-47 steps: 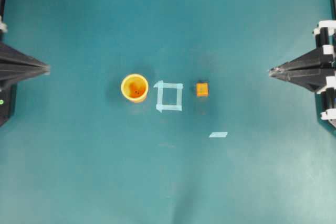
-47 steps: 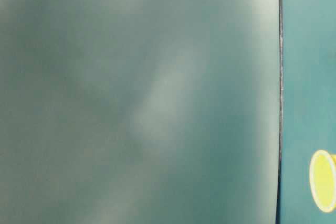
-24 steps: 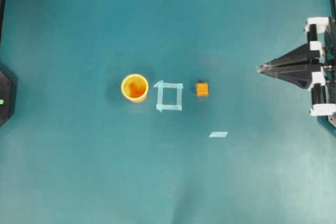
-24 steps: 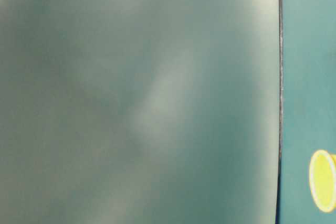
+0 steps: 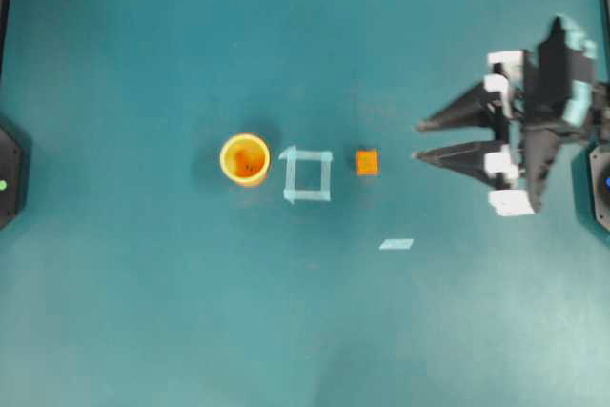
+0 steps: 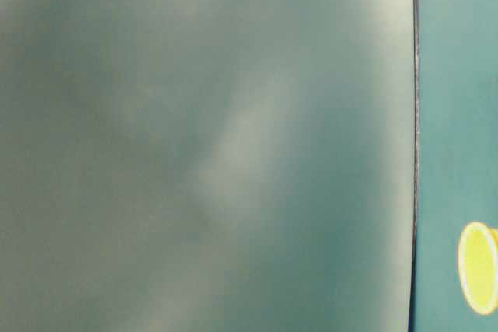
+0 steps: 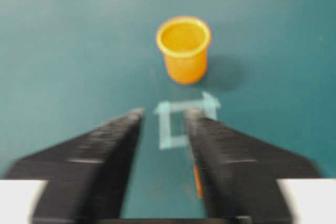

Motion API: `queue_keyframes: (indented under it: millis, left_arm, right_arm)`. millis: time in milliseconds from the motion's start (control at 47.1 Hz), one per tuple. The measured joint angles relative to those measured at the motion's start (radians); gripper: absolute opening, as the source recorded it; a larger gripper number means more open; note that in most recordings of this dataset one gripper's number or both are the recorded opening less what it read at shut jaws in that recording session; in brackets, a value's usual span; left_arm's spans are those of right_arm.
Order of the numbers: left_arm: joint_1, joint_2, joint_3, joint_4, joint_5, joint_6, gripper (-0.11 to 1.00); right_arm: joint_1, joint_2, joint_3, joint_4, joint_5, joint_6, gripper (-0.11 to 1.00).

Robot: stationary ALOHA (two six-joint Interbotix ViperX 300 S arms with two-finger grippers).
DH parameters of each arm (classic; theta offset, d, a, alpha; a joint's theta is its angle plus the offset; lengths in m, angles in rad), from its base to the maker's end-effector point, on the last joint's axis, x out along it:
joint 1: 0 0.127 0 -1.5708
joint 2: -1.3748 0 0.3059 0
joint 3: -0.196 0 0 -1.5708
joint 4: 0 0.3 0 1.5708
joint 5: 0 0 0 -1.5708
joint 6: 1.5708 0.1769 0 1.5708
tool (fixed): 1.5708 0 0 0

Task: Move the block to the left with right arm.
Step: 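Lower the right gripper over the orange cube and close on it, then carry the held cube leftward past the taped square and orange cup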

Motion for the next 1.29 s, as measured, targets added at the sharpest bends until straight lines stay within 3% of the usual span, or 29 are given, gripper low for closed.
queue_keyframes:
  millis: [85,445,636,1061,1294]
  left_arm:
    - [0.000,-0.006,0.000,0.000,0.008,0.000,0.00]
    - [0.000,-0.021,0.000,0.002,0.009,0.000,0.00]
    - [0.000,-0.023,0.000,0.002,0.009,0.000,0.00]
    - [0.000,-0.023,0.000,0.000,0.009,0.002,0.00]
    - [0.000,-0.023,0.000,0.000,0.011,-0.002,0.00]
  right_arm:
    - [-0.009,0.071,-0.026,-0.002,0.029,-0.002,0.63]
    - [-0.021,0.402,-0.204,-0.104,0.212,-0.018,0.63]
    - [-0.023,0.534,-0.259,-0.123,0.264,-0.021,0.63]
    - [-0.032,0.609,-0.265,-0.141,0.281,-0.018,0.60]
    - [-0.067,0.612,-0.267,-0.141,0.281,-0.015,0.40]
